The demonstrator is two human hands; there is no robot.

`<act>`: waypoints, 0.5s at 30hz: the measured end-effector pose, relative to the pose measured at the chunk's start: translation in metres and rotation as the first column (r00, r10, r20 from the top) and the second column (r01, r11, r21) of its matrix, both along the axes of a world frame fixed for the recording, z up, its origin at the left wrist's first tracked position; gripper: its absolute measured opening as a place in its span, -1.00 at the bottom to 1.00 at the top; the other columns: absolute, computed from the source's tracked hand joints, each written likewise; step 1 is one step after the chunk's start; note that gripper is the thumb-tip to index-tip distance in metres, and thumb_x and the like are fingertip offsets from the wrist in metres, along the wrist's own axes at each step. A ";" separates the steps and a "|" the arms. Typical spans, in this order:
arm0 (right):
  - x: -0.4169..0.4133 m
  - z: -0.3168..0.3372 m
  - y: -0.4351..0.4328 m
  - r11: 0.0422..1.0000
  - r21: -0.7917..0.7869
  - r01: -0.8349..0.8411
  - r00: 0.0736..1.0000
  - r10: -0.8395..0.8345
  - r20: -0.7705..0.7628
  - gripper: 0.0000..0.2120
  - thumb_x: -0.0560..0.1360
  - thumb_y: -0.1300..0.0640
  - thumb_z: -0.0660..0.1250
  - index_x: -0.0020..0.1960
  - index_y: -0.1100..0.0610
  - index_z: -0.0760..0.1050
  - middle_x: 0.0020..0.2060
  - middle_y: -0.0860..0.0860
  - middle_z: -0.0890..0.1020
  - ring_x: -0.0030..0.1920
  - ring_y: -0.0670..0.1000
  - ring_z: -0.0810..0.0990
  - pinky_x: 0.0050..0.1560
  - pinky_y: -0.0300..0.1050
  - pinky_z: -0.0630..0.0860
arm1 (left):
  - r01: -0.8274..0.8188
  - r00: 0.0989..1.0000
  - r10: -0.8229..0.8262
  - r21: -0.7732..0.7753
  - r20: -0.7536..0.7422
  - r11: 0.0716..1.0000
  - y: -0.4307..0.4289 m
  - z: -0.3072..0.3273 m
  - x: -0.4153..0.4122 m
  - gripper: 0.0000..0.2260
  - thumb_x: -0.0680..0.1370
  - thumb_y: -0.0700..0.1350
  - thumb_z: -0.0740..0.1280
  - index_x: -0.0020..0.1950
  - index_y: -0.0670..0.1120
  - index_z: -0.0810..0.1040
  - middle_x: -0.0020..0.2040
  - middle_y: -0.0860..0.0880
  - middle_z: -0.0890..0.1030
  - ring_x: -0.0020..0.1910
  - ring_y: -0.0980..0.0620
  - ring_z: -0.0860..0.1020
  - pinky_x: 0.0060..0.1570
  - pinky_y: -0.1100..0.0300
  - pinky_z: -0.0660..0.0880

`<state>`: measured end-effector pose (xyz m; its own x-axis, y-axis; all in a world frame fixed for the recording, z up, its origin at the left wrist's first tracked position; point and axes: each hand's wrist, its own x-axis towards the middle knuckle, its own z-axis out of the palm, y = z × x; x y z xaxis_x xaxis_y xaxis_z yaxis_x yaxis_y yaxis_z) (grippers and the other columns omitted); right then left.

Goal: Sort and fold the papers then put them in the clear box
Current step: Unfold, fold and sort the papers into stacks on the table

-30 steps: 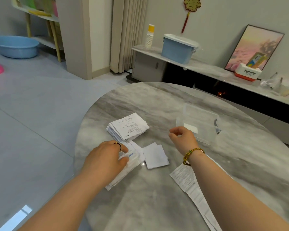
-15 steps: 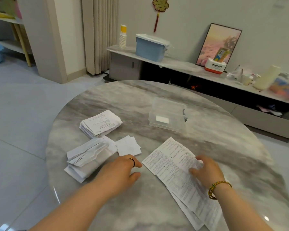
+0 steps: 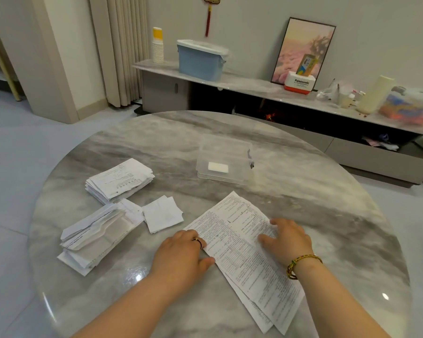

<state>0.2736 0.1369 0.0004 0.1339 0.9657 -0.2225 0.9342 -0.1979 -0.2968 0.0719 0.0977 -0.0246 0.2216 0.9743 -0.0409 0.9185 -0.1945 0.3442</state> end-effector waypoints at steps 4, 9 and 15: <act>0.016 -0.003 0.007 0.996 -0.030 0.087 0.993 -0.089 -0.075 -0.46 0.51 -0.09 0.23 0.41 0.07 0.22 0.33 0.03 0.39 0.36 0.06 0.32 0.37 -0.03 0.26 | -0.031 0.999 0.032 0.043 -0.019 0.999 0.002 -0.002 0.004 -0.59 0.56 0.13 0.14 0.37 0.04 0.33 0.35 0.16 0.32 0.36 0.16 0.26 0.25 0.32 0.19; 0.021 -0.010 0.014 0.970 -0.135 0.201 0.940 -0.230 -0.253 -0.45 0.46 -0.19 0.24 0.37 0.01 0.27 0.30 0.07 0.41 0.32 0.15 0.35 0.33 0.02 0.28 | -0.050 0.998 0.051 0.067 -0.022 0.997 0.003 -0.004 0.004 -0.59 0.54 0.14 0.17 0.35 0.04 0.34 0.33 0.16 0.33 0.35 0.16 0.27 0.25 0.32 0.17; 0.020 -0.013 0.015 0.953 -0.179 0.245 0.886 -0.295 -0.356 -0.34 0.36 -0.26 0.31 0.34 0.04 0.29 0.32 0.06 0.39 0.29 0.19 0.38 0.32 0.11 0.33 | -0.052 0.999 0.053 0.068 -0.003 0.996 0.004 -0.002 0.003 -0.60 0.54 0.10 0.17 0.36 0.05 0.32 0.36 0.18 0.29 0.37 0.17 0.24 0.29 0.33 0.12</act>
